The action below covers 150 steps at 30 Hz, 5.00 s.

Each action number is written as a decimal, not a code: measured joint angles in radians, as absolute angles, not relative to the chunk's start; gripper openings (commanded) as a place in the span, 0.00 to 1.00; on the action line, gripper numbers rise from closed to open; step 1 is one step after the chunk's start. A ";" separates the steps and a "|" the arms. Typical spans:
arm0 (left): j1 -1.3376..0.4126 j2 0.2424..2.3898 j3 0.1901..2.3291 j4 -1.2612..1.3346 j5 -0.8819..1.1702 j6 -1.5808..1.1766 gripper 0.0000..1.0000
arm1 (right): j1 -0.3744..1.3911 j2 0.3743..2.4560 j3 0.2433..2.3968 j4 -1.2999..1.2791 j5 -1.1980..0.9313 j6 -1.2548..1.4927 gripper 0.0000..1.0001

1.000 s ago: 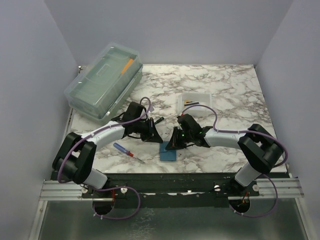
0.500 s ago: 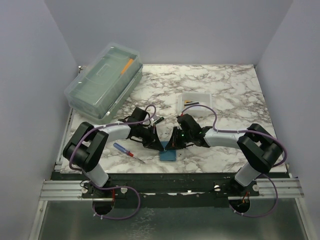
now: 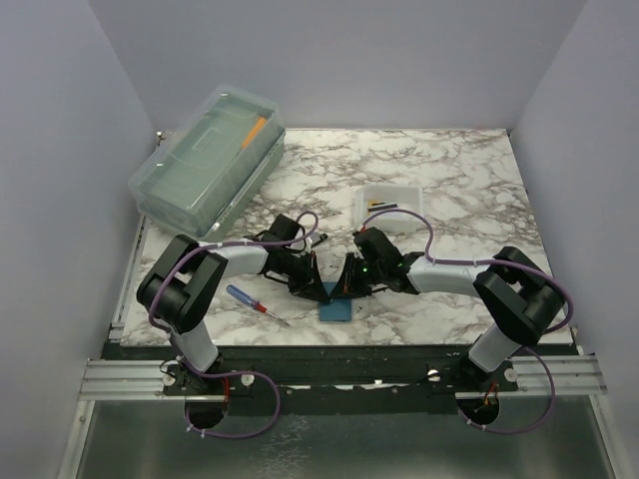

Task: Put the credit cards into the card holder
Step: Close the card holder at the center of the board.

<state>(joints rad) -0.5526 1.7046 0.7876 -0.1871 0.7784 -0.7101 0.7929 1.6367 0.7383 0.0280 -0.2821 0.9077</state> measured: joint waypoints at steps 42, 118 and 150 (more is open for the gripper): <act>-0.593 1.975 1.147 -0.706 0.701 -0.885 0.00 | 0.780 1.644 0.675 0.168 -0.281 0.939 0.00; -0.690 2.258 1.612 -1.240 0.410 -0.983 0.00 | 0.623 1.649 0.574 0.379 -0.643 0.717 0.21; -0.694 2.260 1.615 -1.249 0.378 -0.956 0.00 | 0.706 1.689 0.788 -0.001 -0.446 0.635 0.00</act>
